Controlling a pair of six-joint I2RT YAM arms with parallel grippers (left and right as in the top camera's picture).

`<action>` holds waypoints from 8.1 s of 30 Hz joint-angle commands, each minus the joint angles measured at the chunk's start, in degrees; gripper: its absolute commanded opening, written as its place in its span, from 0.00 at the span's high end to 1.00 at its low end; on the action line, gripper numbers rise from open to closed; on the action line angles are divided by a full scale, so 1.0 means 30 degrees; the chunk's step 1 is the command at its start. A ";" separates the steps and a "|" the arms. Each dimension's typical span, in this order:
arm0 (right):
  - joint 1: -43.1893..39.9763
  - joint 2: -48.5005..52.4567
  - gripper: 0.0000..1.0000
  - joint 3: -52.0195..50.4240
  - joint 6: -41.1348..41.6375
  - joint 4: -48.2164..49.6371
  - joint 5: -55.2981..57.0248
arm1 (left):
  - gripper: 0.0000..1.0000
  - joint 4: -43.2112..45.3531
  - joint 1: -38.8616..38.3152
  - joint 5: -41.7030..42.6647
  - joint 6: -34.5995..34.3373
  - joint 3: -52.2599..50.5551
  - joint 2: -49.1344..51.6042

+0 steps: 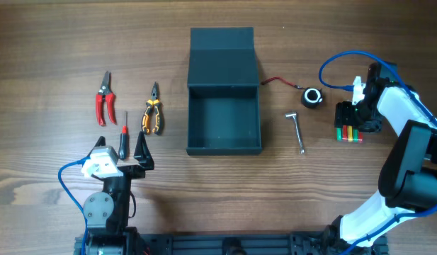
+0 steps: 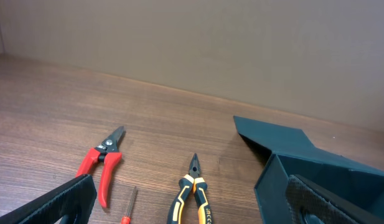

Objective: Pack container
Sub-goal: 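Carry the screwdriver pack left and release it into the green box, then move the right gripper to the silver T-wrench and grasp it, then lower the T-wrench into the green box and open the right gripper, then move the right gripper to the tape measure and grasp it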

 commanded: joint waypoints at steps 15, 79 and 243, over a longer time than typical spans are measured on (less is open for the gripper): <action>0.0015 0.0648 0.48 0.7220 0.0379 -0.5297 0.0168 | 0.00 0.0058 0.0153 0.0291 0.0379 -0.0109 -0.0102; 1.7296 0.2346 0.11 0.5799 1.3282 -0.3308 0.0481 | 0.00 0.0058 0.0153 0.0291 0.0379 -0.0109 -0.0102; 0.6863 0.2273 0.21 1.8549 0.7191 -1.4178 0.0947 | 0.00 0.0058 0.0153 0.0291 0.0379 -0.0109 -0.0102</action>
